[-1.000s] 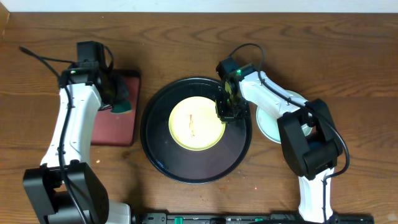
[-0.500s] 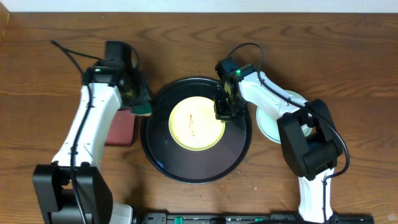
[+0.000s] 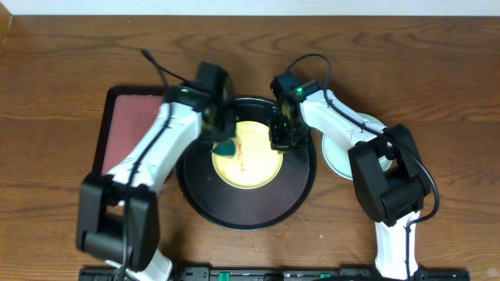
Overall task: Clean dirty plates on tray and stack at the side
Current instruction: 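Bring the sponge in the left gripper onto the yellow plate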
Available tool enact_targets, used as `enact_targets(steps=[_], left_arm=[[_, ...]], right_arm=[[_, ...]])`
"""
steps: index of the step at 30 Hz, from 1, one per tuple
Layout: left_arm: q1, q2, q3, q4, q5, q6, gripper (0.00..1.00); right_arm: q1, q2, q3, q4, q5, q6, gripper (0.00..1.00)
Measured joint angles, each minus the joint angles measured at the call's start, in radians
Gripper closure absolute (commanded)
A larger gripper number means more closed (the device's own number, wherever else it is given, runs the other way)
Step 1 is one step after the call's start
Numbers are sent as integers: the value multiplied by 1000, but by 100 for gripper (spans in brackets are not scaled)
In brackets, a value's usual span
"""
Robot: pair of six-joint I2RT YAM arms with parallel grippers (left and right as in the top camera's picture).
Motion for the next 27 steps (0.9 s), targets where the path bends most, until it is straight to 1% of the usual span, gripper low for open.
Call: enact_targets(steps=[6, 12, 18, 20, 23, 27], left_arm=[[-75, 97, -3, -10, 22, -51, 92], [-79, 147, -12, -11, 45, -63, 93], [-77, 147, -13, 34, 211, 49, 92], [-77, 147, -13, 45, 230, 68, 92], [-75, 147, -13, 48, 194, 67, 93], [-75, 147, -13, 31, 26, 19, 93]], right_arm=[[0, 0, 0, 0, 0, 0, 99], [0, 0, 0, 0, 0, 0, 99], [0, 0, 0, 0, 1, 0, 99], [0, 0, 0, 0, 1, 0, 99], [0, 0, 0, 0, 1, 0, 99], [0, 0, 0, 0, 1, 0, 99]])
